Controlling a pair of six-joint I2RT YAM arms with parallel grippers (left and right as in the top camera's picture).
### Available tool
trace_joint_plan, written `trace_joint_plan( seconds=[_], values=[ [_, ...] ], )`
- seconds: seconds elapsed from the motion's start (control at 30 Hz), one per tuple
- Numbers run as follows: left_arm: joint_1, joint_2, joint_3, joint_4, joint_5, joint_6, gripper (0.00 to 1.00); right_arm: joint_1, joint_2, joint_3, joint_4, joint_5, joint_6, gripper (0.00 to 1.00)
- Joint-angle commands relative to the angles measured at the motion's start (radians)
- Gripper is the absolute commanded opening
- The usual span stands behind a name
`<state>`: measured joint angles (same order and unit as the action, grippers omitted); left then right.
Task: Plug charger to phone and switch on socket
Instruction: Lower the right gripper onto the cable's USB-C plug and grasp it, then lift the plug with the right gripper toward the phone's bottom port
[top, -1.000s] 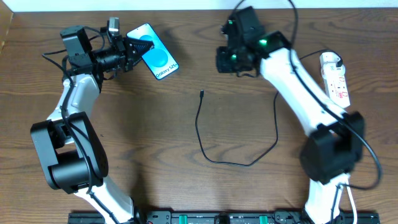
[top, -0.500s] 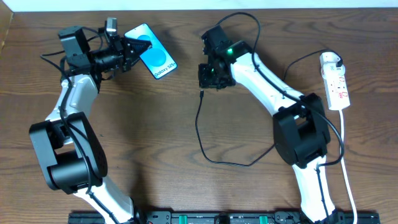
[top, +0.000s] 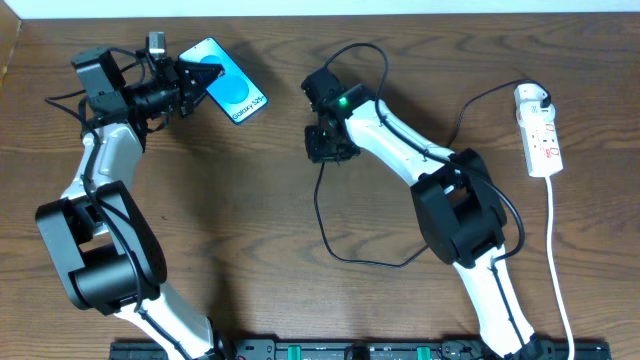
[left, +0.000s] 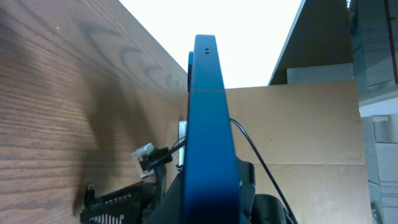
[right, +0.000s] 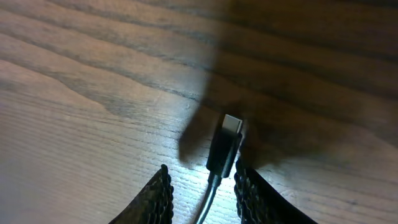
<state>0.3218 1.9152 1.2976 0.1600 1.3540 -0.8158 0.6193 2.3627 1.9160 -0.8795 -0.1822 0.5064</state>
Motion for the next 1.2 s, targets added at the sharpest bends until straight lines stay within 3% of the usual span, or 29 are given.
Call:
trace_joint_plan(
  seconds=[0.0, 0.43, 0.57, 0.73, 1.17],
  values=[
    [0.0, -0.019, 0.015, 0.004, 0.014, -0.013, 0.07, 0.034, 0.014, 0.011, -0.004, 0.091, 0.037, 0.31],
    [0.0, -0.019, 0.015, -0.003, 0.017, -0.013, 0.07, 0.055, 0.069, 0.006, -0.024, 0.153, 0.078, 0.24],
    [0.0, -0.019, 0.015, -0.003, 0.021, -0.013, 0.07, 0.055, 0.069, 0.006, -0.034, 0.153, 0.077, 0.01],
    [0.0, -0.019, 0.015, -0.003, 0.022, -0.013, 0.07, 0.042, 0.068, 0.008, -0.032, 0.149, 0.05, 0.01],
    [-0.016, -0.019, 0.015, -0.055, 0.026, -0.013, 0.07, -0.108, -0.078, 0.016, -0.045, -0.118, -0.257, 0.01]
  ],
)
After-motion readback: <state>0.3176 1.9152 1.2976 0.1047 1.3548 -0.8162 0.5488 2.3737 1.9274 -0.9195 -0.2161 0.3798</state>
